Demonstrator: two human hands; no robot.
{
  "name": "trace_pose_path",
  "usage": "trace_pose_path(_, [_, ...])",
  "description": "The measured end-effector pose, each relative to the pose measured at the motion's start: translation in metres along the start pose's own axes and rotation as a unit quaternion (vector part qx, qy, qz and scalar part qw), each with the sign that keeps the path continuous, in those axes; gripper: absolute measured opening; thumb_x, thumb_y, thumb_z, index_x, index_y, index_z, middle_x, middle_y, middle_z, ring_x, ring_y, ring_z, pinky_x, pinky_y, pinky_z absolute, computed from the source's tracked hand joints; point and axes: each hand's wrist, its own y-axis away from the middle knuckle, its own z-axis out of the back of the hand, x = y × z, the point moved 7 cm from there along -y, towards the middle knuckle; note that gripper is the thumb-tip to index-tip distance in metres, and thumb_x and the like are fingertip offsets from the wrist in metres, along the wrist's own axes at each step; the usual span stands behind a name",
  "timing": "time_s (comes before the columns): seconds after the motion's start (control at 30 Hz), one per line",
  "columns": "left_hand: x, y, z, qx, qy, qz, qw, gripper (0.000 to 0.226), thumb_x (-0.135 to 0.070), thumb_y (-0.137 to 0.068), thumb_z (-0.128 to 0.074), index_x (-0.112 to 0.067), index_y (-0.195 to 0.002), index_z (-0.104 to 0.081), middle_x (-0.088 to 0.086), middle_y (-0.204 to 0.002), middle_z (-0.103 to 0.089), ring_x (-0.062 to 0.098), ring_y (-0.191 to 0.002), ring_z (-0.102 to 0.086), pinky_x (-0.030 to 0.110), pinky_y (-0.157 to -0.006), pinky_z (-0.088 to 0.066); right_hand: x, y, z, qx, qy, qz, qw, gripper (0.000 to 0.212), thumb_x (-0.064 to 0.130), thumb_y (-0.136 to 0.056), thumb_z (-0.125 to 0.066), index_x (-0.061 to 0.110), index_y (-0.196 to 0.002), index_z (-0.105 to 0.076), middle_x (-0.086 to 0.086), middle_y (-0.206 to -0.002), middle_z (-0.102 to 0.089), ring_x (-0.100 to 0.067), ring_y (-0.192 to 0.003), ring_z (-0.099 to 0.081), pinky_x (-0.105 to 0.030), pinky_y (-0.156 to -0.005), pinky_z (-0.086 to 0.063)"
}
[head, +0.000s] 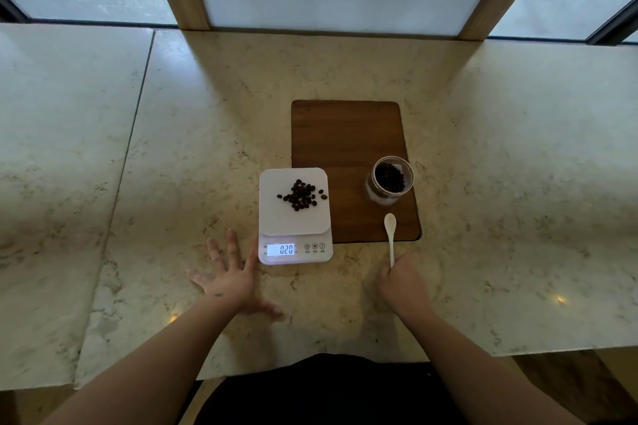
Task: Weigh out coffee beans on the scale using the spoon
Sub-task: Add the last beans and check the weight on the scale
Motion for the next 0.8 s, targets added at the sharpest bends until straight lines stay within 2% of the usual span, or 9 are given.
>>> trace_pose_path(0.13, [-0.002, 0.002, 0.002, 0.003, -0.003, 0.001, 1.000, 0.165, -0.102, -0.038, -0.066, -0.042, -0.137, 0.052, 0.004, -0.126, 0.076, 0.043, -0.117, 0.066, 0.091, -0.106, 0.002, 0.003, -0.004, 0.002, 0.015, 0.036, 0.014, 0.999, 0.013, 0.025, -0.100, -0.050, 0.013, -0.098, -0.051, 0.000, -0.083, -0.055, -0.011, -0.067, -0.054, -0.022, -0.049, -0.035])
trace_pose_path(0.33, [-0.004, 0.005, 0.004, 0.004, -0.006, -0.006, 1.000, 0.165, -0.101, -0.041, -0.067, -0.041, -0.142, 0.047, 0.005, -0.132, 0.073, 0.045, -0.125, 0.061, 0.090, -0.107, 0.003, -0.002, -0.013, 0.000, 0.037, 0.049, 0.008, 0.998, 0.013, 0.026, -0.099, -0.051, 0.013, -0.097, -0.053, -0.002, -0.084, -0.057, -0.015, -0.071, -0.058, -0.029, -0.058, -0.043])
trace_pose_path(0.4, [-0.003, 0.005, 0.004, 0.004, -0.005, -0.004, 1.000, 0.165, -0.102, -0.041, -0.067, -0.042, -0.143, 0.047, 0.005, -0.133, 0.073, 0.045, -0.126, 0.061, 0.090, -0.106, 0.003, -0.005, -0.015, -0.002, 0.036, 0.043, 0.006, 0.998, 0.014, 0.026, -0.099, -0.051, 0.013, -0.097, -0.052, -0.002, -0.084, -0.057, -0.014, -0.070, -0.057, -0.027, -0.054, -0.040])
trace_pose_path(0.5, [-0.003, 0.005, 0.003, 0.000, -0.006, -0.008, 1.000, 0.166, -0.102, -0.039, -0.067, -0.042, -0.142, 0.048, 0.005, -0.135, 0.071, 0.045, -0.127, 0.060, 0.090, -0.105, 0.003, -0.007, -0.016, -0.004, 0.029, 0.026, 0.004, 0.999, 0.011, 0.024, -0.099, -0.052, 0.016, -0.093, -0.049, -0.001, -0.082, -0.056, -0.011, -0.066, -0.055, -0.025, -0.050, -0.038])
trace_pose_path(0.67, [-0.002, 0.003, 0.004, -0.019, -0.001, -0.004, 1.000, 0.166, -0.104, -0.034, -0.065, -0.046, -0.134, 0.053, 0.002, -0.135, 0.072, 0.045, -0.127, 0.061, 0.090, -0.106, 0.001, -0.005, -0.016, -0.004, 0.033, -0.016, 0.004, 0.999, 0.008, 0.017, -0.097, -0.054, 0.015, -0.094, -0.047, -0.004, -0.083, -0.057, -0.018, -0.070, -0.060, -0.032, -0.058, -0.048])
trace_pose_path(0.8, [0.000, -0.004, 0.002, -0.029, 0.003, -0.009, 1.000, 0.164, -0.105, -0.031, -0.063, -0.048, -0.127, 0.056, 0.000, -0.129, 0.075, 0.043, -0.122, 0.064, 0.090, -0.106, 0.000, -0.003, -0.015, -0.002, 0.040, -0.011, 0.000, 0.999, 0.009, 0.015, -0.098, -0.054, 0.012, -0.095, -0.045, -0.003, -0.081, -0.055, -0.015, -0.068, -0.057, -0.030, -0.055, -0.045])
